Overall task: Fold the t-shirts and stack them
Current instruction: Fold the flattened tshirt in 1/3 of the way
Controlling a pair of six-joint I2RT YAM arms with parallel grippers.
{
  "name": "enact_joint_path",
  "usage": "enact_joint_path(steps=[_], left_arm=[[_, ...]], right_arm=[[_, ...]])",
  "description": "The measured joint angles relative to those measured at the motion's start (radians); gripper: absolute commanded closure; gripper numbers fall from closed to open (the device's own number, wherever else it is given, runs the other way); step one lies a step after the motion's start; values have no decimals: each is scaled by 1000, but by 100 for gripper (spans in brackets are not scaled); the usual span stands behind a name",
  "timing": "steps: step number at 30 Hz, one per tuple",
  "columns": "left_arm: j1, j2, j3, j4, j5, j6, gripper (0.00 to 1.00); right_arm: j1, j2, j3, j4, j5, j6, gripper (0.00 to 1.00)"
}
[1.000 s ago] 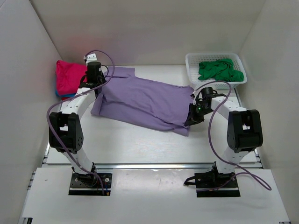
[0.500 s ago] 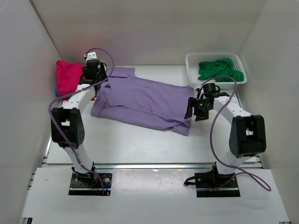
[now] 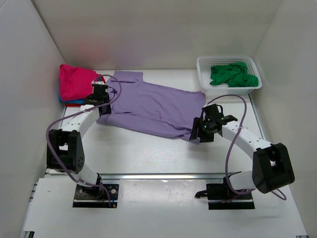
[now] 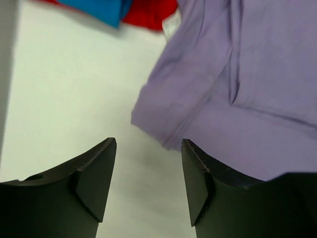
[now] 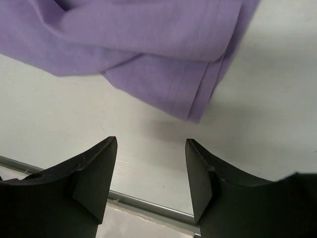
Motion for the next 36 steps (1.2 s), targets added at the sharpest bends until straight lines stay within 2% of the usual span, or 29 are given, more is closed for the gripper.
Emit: enact_joint_path(steps=[8, 17, 23, 30, 32, 34, 36], left_arm=[[-16, 75, -78, 3, 5, -72, 40], [-53, 125, -99, 61, -1, -100, 46], [-49, 150, -103, 88, -29, -106, 54], [-35, 151, -102, 115, -65, -108, 58], [-31, 154, -100, 115, -69, -107, 63], [-28, 164, -94, 118, -74, -107, 76], [-26, 173, -93, 124, -77, -106, 82]], right_arm=[[41, -34, -66, 54, 19, 103, 47], [24, -34, -83, 92, 16, 113, 47], [26, -34, -89, 109, 12, 114, 47], [33, -24, -110, 119, 16, 130, 47], [33, -17, -114, 119, 19, 132, 48], [33, -8, -115, 119, 21, 132, 51], [31, -4, -115, 120, 23, 134, 53]])
